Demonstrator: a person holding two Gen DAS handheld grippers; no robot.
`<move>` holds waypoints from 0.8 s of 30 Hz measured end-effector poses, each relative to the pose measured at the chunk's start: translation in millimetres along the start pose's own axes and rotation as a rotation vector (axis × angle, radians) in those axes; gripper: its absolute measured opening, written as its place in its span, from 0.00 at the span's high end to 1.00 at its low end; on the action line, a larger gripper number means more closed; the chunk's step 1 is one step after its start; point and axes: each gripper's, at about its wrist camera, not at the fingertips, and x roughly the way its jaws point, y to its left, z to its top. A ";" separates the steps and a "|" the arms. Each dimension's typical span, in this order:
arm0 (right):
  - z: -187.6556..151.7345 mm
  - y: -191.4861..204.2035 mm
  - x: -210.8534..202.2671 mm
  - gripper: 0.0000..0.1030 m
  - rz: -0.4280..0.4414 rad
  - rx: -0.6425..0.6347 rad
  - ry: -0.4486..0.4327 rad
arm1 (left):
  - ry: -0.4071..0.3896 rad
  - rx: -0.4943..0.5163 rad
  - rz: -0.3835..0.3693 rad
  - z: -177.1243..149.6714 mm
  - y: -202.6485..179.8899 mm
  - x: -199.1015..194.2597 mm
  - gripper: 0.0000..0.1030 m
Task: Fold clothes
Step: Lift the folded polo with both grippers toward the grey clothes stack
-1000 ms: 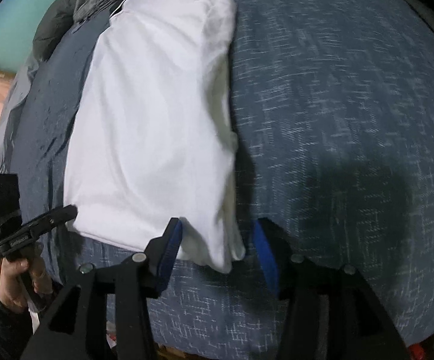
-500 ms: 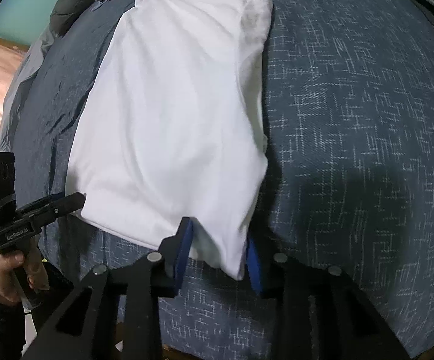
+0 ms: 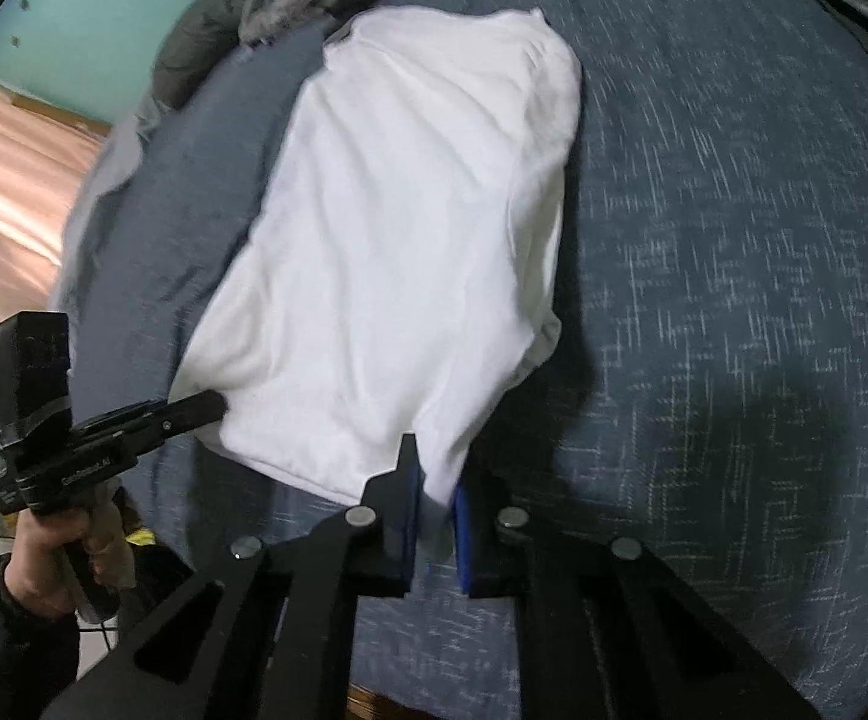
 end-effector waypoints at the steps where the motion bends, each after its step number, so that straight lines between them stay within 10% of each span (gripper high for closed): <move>1: 1.5 -0.2 -5.3 0.92 0.013 0.004 -0.010 | -0.009 0.008 -0.006 4.6 -3.9 -6.2 0.92; 24: 160.4 35.7 -154.4 0.93 0.127 -0.036 -0.307 | -0.205 0.151 -0.082 190.5 -136.7 -116.4 0.93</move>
